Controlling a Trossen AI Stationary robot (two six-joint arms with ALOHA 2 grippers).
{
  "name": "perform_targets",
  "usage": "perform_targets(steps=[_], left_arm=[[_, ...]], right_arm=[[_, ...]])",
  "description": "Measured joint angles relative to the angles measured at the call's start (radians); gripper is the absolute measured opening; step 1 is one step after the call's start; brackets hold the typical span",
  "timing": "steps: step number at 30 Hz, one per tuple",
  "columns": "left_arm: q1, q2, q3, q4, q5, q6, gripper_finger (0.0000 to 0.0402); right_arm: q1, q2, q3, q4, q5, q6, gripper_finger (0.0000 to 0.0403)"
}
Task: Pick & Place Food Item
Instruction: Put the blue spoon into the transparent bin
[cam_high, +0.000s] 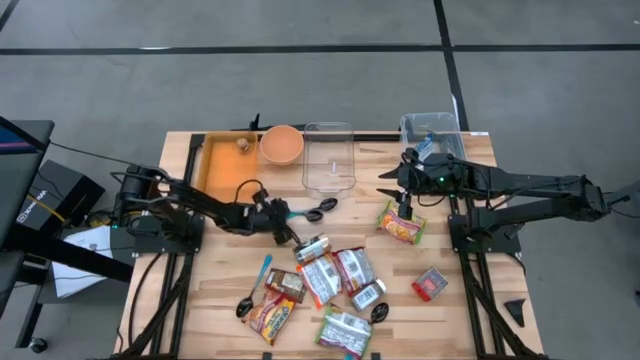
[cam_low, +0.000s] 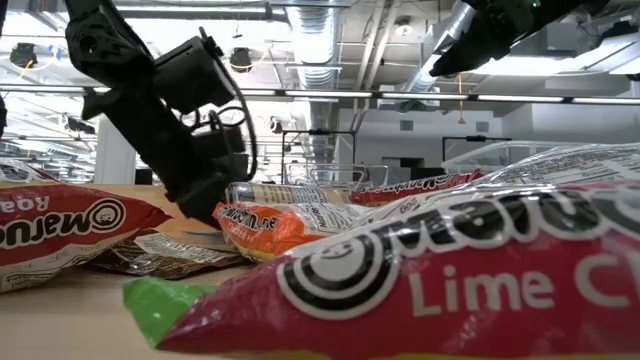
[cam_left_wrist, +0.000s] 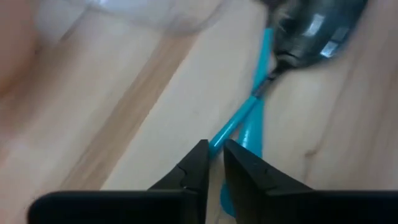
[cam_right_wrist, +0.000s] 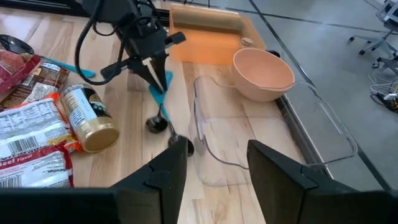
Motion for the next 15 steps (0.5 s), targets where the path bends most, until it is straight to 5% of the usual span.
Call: perform_targets(steps=[8,15], left_arm=[[-0.005,-0.091,-0.008,-0.102,-0.016,-0.020,0.0089],[-0.032,-0.162,-0.006,-0.078,0.121,0.210,0.0105]], right_arm=[[0.000,0.000,0.000,-0.010,0.000,0.000,0.0163],[0.000,0.000,0.000,-0.010,0.000,0.000,0.0163]])
